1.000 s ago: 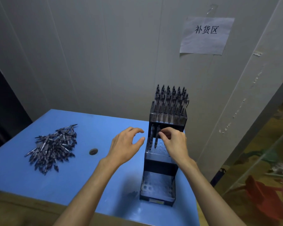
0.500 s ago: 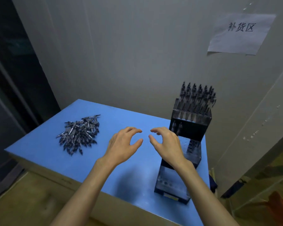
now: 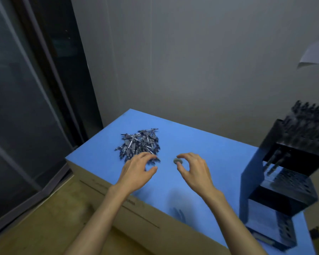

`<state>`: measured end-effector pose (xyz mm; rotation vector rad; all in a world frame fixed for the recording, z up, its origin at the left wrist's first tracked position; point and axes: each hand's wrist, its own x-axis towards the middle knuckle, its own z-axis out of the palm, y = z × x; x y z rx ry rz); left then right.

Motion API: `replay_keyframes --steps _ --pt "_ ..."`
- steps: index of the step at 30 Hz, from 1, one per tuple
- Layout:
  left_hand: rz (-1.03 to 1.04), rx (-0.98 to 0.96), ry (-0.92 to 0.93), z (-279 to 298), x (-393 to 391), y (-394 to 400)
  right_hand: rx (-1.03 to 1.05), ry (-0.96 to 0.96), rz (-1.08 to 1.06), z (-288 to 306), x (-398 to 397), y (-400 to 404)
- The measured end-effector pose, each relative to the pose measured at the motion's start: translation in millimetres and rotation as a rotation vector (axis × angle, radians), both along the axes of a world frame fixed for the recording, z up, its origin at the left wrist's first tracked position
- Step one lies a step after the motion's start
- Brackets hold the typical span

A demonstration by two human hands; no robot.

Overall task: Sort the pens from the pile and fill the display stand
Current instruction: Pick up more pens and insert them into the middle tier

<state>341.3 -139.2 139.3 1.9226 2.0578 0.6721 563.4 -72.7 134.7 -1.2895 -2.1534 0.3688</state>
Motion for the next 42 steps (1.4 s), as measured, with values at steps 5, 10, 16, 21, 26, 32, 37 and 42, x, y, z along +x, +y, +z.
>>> replay_keyframes --steps 5,10,16,21,26,32,37,42 --pt "0.022 -0.055 0.017 -13 -75 -9 -0.046 -0.026 0.000 -14 -60 -6" --pt "0.043 -0.090 0.029 -24 -127 -11 -0.070 -0.063 -0.035 -27 -98 -6" --pt "0.051 -0.115 0.022 -39 -174 17 -0.135 -0.085 -0.073 -44 -134 19" --pt "0.017 -0.132 0.047 -49 -208 60 -0.168 -0.047 -0.085 -57 -169 57" --pt "-0.031 -0.194 0.083 -52 -244 109 -0.207 -0.027 -0.110 -65 -205 95" --pt "-0.147 -0.245 0.071 -63 -275 169 -0.258 -0.006 -0.167 -75 -232 135" --pt "-0.285 -0.266 0.087 -87 -281 199 -0.284 -0.019 -0.216 -82 -239 149" --pt "-0.454 -0.251 0.191 -112 -280 219 -0.335 -0.026 -0.291 -88 -240 146"
